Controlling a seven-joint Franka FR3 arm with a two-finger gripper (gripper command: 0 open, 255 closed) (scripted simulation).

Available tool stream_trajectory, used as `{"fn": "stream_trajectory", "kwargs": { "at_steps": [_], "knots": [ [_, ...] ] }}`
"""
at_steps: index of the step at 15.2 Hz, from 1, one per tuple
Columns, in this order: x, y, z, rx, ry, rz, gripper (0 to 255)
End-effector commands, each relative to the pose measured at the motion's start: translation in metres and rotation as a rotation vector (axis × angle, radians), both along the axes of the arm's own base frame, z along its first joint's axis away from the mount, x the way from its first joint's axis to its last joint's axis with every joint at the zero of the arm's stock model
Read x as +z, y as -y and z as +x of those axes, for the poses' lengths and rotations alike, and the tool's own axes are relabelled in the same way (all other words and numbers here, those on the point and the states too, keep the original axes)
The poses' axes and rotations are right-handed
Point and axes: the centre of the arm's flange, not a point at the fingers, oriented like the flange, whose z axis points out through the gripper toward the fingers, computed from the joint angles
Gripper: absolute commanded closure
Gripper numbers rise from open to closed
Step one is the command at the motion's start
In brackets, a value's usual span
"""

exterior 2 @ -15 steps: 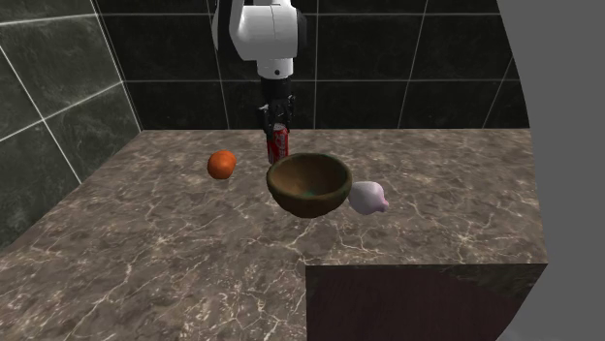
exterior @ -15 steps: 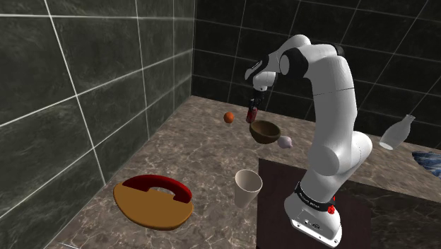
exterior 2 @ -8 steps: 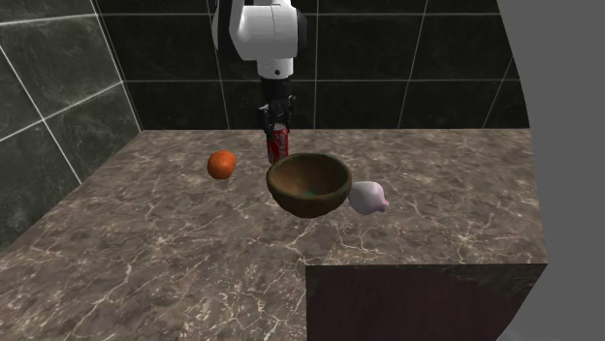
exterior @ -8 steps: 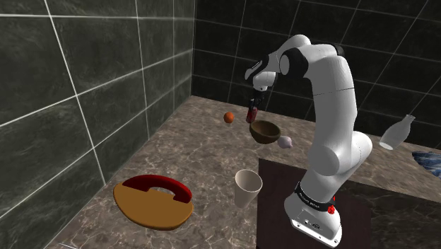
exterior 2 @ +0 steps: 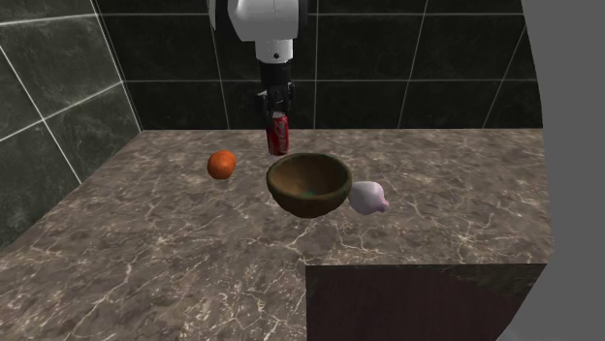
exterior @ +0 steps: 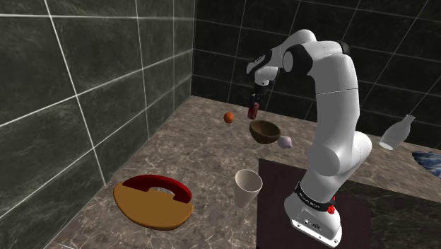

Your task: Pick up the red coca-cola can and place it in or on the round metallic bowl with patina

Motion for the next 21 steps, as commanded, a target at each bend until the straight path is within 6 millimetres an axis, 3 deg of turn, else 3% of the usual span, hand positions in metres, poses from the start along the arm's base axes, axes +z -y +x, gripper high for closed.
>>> {"fn": "stream_trajectory", "kwargs": {
  "at_steps": [1, 21],
  "knots": [
    [0.011, 0.001, 0.000, 0.000, 0.000, 0.000, 255],
    [0.116, 0.001, 0.000, 0.000, 0.000, 0.000, 255]
  ]
}}
